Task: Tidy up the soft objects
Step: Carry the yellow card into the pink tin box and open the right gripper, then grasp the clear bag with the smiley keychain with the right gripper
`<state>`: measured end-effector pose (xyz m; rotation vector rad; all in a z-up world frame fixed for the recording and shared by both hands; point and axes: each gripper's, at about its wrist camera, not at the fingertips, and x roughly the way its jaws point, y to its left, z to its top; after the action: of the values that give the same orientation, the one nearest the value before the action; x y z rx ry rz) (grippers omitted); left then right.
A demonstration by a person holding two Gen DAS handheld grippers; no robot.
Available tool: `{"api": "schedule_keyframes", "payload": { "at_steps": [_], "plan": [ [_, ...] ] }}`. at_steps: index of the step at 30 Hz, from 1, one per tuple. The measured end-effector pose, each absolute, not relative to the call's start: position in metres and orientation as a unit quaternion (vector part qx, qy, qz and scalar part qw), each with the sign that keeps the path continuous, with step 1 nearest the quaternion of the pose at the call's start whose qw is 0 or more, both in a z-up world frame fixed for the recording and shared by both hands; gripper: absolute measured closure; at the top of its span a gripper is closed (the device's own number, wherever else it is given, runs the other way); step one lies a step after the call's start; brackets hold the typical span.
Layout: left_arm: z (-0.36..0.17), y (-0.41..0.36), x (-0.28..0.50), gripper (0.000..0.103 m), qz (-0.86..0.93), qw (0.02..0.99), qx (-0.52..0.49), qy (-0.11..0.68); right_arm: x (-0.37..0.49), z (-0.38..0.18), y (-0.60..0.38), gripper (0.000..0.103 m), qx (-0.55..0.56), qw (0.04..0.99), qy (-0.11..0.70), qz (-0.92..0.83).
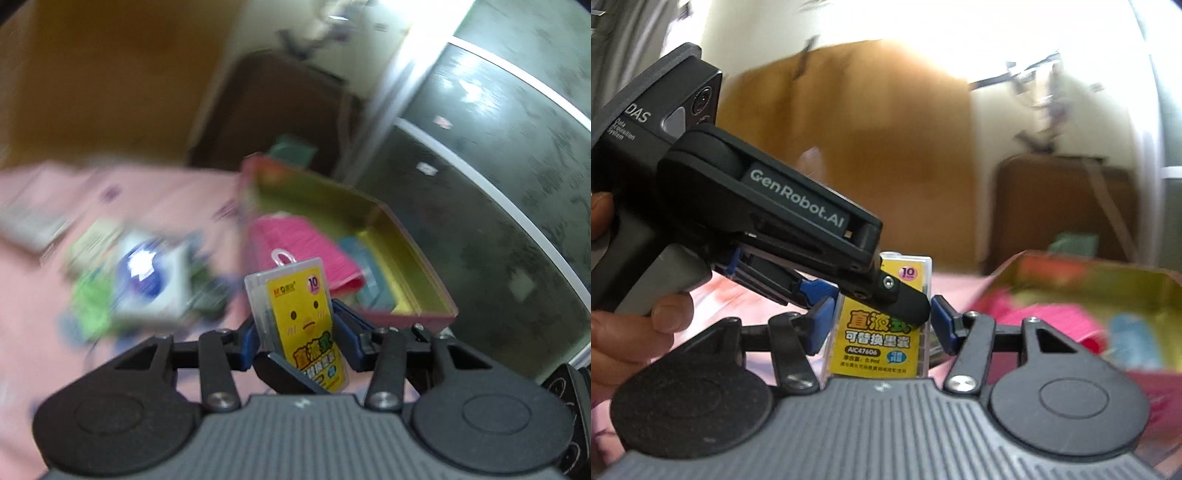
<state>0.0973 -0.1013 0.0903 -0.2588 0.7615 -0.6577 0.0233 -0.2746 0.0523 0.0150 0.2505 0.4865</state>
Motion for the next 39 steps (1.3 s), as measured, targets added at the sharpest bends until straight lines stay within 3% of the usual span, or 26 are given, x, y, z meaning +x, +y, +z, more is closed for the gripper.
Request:
{"api": "schedule_keyframes", "payload": {
  "at_steps": [7,10,15,17,19,28,39],
  "plan": [
    [0.109,-0.211,0.147,0.059,-0.362,0.864,-0.056,0.347,0.060,0.055,-0.344,0.044,0.024,0.984,0.109,0.138],
    [0.102,-0.249,0.165,0.050,-0.367,0.860,-0.038,0.352,0.077,0.046,-0.363,0.043,0.016,0.988,0.118,0.101],
    [0.083,-0.276,0.177,0.046,-0.319,0.879,-0.003,0.354,0.086,0.031,-0.385,0.041,0.034,0.987,0.145,0.053],
    [0.079,-0.270,0.175,0.037,-0.314,0.881,-0.002,0.355,0.080,0.028,-0.387,0.038,0.049,0.987,0.143,0.053],
    [0.079,-0.265,0.169,0.038,-0.309,0.885,0.000,0.349,0.074,0.027,-0.385,0.038,0.054,0.987,0.141,0.054],
    [0.090,-0.177,0.110,0.030,-0.273,0.918,0.002,0.289,0.044,0.039,-0.341,0.038,0.043,0.983,0.130,0.121],
    [0.018,0.010,0.098,0.030,-0.034,0.943,-0.008,0.332,0.049,0.031,-0.230,0.038,-0.026,0.941,0.202,0.269]
  ]
}}
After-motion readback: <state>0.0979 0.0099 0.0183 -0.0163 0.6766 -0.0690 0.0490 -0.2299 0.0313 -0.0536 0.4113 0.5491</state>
